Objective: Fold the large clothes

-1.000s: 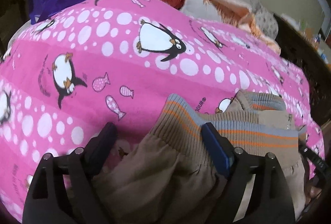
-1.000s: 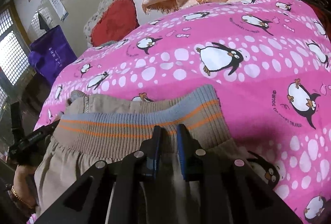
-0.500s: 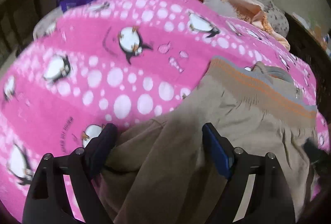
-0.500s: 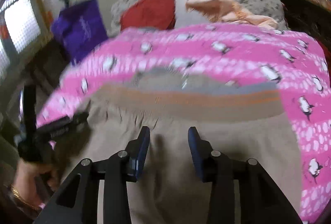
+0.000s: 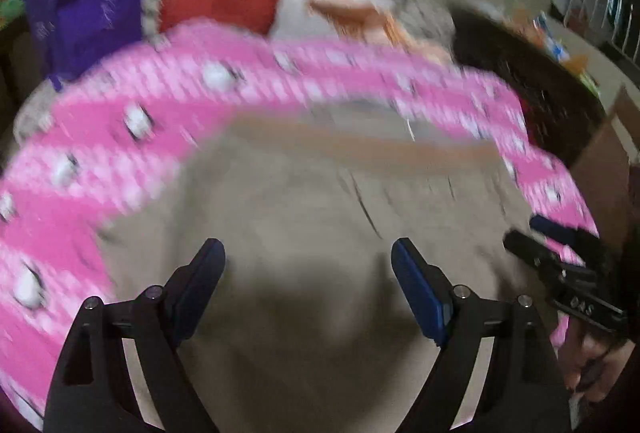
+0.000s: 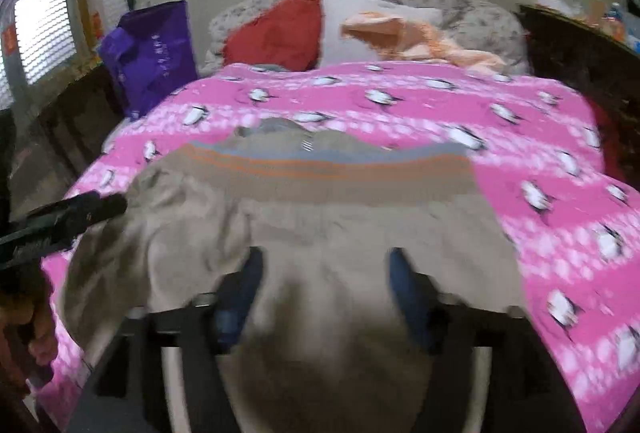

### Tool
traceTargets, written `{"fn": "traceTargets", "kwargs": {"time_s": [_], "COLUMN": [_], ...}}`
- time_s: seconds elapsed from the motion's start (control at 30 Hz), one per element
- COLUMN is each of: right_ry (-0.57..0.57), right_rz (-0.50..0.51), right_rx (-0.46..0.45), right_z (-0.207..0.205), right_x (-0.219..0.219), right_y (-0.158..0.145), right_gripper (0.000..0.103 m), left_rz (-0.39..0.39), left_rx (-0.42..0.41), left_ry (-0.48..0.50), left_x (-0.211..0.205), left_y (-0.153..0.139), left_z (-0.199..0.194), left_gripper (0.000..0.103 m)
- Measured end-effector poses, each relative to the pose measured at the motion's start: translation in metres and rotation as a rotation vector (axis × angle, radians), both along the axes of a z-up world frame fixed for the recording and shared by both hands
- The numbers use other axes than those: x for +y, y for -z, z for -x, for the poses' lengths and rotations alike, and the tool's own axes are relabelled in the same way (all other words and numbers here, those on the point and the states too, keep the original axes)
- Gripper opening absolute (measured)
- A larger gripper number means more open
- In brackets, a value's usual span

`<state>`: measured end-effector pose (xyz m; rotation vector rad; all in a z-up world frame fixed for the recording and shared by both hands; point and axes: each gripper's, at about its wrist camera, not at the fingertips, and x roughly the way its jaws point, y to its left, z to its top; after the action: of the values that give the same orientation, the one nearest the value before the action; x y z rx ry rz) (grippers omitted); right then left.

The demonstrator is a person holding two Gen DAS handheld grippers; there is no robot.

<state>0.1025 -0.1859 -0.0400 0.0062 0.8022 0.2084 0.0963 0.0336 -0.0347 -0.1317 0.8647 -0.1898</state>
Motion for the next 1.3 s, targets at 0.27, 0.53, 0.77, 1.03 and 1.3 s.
{"fn": "traceTargets", "kwargs": {"time_s": [0.27,0.53,0.77,1.03,1.3], "right_ry": [0.078,0.041,0.04,0.047,0.042], "right_rz": [0.037,-0.06,-0.047,-0.009,-0.026], "right_rx": [0.061,0.054,0.047,0.048,0.058], "right_z": [0.008,0.007,0.01,0.009,0.008], "right_x": [-0.015,-0.025,-0.019,-0.012,-0.015], "right_y": [0.065,0.068,0.068,0.071,0.072], "right_gripper": [0.087,0.102,0.102,0.102,0.102], "left_rz": [-0.094,-0.082,-0.177,-0.147,-0.12], "left_rx": [-0.003,-0.014,-0.038,-0.024,0.017], "left_ry": [-0.013,-0.001,-0.017,-0.013,0.001], "left_x": [-0.021,-0.019,-0.031,-0.027,-0.023], "left_y": [0.05,0.053,0.055,0.058,0.053], "left_z": [0.01,0.008,0.012,0.01,0.009], "left_gripper": [0.1,0.103,0.103,0.103,0.103]}}
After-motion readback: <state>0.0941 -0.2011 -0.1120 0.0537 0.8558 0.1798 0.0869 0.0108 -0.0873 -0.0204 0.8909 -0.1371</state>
